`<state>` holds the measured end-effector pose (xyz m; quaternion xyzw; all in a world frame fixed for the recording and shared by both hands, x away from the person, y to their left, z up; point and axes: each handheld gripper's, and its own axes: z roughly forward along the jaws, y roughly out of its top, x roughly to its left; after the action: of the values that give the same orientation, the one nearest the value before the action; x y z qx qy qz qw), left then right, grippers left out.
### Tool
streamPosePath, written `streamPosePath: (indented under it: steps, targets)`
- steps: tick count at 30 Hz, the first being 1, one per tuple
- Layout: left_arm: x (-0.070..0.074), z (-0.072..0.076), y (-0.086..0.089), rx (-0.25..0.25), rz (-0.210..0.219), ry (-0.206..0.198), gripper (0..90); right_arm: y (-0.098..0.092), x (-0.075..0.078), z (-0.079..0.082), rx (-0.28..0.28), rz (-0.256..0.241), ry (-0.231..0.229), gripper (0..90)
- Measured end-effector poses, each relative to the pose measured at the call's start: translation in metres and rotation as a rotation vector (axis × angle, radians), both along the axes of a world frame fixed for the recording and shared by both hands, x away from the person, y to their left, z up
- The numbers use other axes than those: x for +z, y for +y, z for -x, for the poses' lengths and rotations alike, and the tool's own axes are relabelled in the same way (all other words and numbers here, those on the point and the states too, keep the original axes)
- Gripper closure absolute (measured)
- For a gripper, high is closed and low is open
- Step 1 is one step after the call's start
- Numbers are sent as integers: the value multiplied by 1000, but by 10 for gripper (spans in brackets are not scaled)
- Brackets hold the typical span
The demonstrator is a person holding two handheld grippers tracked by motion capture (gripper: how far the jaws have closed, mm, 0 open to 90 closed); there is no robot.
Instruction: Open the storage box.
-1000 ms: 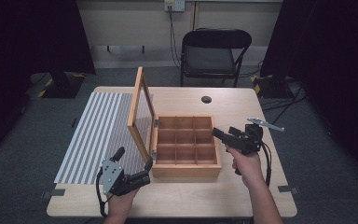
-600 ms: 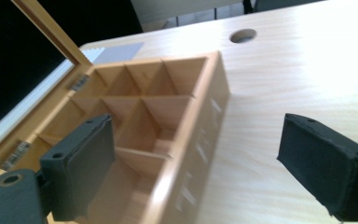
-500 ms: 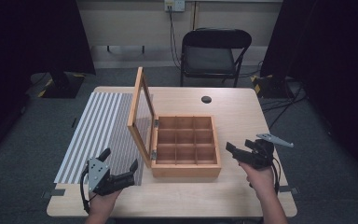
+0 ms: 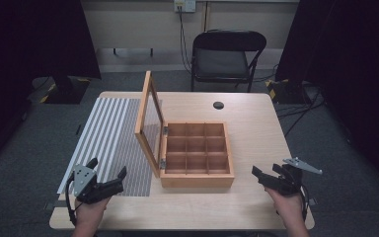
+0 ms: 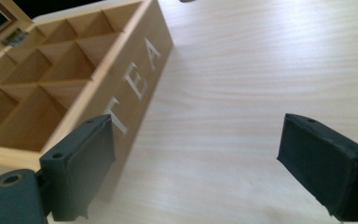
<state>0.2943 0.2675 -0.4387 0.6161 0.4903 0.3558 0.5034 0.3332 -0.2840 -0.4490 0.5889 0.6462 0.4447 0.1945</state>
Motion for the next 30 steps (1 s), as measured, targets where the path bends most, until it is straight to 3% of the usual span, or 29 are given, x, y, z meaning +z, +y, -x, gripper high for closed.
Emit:
streamPosePath:
  steps: [6,14,25,30]
  targets:
    - [-12,-3,17,22,19,90,0,-15,-12,17,-32,42,20,97]
    - [-32,-9,25,34,-15,219,0,-31,-26,35,-73,56,41,97]
    - [-45,-13,28,60,-17,278,0,-39,-40,41,-97,55,78,96]
    - [-49,-15,28,65,-21,284,0,-38,-46,40,-92,71,93,94]
